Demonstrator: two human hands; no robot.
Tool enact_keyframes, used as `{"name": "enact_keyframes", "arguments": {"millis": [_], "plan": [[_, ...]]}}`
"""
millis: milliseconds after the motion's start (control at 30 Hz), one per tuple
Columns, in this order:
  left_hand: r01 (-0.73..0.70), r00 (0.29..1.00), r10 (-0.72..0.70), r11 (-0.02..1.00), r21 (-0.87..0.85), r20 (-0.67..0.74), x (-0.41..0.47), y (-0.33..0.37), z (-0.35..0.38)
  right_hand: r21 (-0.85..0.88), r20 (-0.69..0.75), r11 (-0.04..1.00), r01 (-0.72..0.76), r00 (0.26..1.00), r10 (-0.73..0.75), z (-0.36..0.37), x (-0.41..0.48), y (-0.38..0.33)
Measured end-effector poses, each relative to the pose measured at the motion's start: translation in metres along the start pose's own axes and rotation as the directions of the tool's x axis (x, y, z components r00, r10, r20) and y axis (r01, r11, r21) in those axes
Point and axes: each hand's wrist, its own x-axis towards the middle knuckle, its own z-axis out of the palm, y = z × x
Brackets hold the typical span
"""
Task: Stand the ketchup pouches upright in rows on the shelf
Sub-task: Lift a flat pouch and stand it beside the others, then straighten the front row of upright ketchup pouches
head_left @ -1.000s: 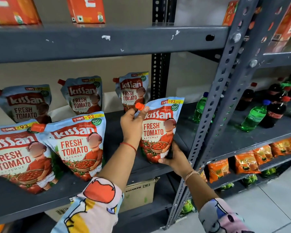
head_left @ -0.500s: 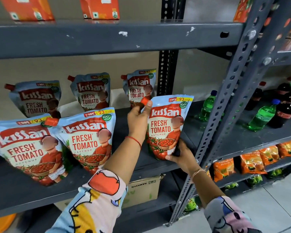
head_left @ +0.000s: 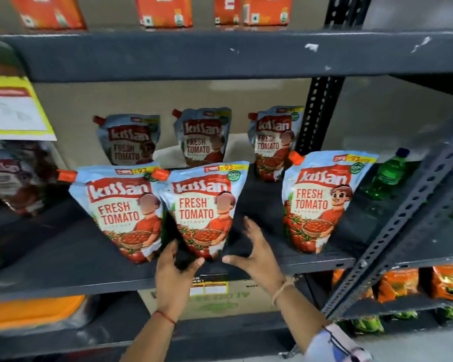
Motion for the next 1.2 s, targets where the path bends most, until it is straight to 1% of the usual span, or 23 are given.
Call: {"name": "enact_keyframes", "arguments": {"millis": [67, 133, 233, 400, 600, 800, 900, 1100, 1133, 1167, 1200], "plan": [[-0.051, 0.993, 0.051, 0.999, -0.002, 0.109, 0.012, 0.005, -0.003, 0.036, 0.121, 0.999, -0.029, 0.992, 0.024, 0.009, 0.02, -0.004], [-0.068, 0.98, 0.078, 0.996, -0.063, 0.184, 0.019, 0.013, -0.003, 0.034, 0.193, 0.998, -0.056, 0.98, 0.049, 0.014, 0.031, -0.005], [-0.039, 0.966, 0.063, 0.994, -0.101, 0.249, 0.025, 0.017, -0.002, 0.025, 0.16, 0.996, -0.09, 0.984, 0.085, 0.02, 0.037, -0.005], [-0.058, 0.953, 0.069, 0.997, -0.045, 0.296, 0.029, 0.016, 0.002, 0.028, 0.12, 0.993, -0.117, 0.986, 0.113, 0.015, 0.035, -0.006], [-0.066, 0.933, 0.057, 0.998, 0.012, 0.355, 0.033, 0.016, 0.013, 0.012, 0.07, 0.993, -0.117, 0.991, 0.116, 0.003, 0.031, -0.004], [-0.004, 0.911, 0.007, 1.0, -0.008, 0.412, 0.038, 0.02, 0.008, 0.013, 0.049, 0.996, -0.093, 0.995, 0.092, 0.003, 0.03, -0.002], [0.008, 0.91, -0.011, 1.0, 0.009, 0.415, 0.039, 0.018, 0.007, 0.02, 0.043, 0.996, -0.09, 0.995, 0.09, 0.004, 0.03, -0.001], [-0.02, 0.918, 0.013, 1.0, 0.014, 0.396, 0.035, 0.018, 0.007, -0.022, 0.031, 0.998, -0.059, 0.998, 0.059, 0.003, 0.024, -0.01], [-0.036, 0.928, 0.03, 0.999, 0.01, 0.371, 0.032, 0.016, 0.006, -0.012, -0.002, 0.999, -0.036, 0.999, 0.036, 0.004, 0.019, -0.012], [-0.055, 0.943, 0.048, 0.998, 0.011, 0.329, 0.028, 0.013, 0.003, -0.027, -0.08, 1.0, -0.014, 0.997, 0.012, 0.006, 0.011, -0.013], [-0.075, 0.96, 0.069, 0.997, 0.013, 0.27, 0.023, 0.01, -0.001, -0.088, -0.208, 0.996, 0.004, 0.978, -0.022, 0.009, 0.003, -0.012]]}}
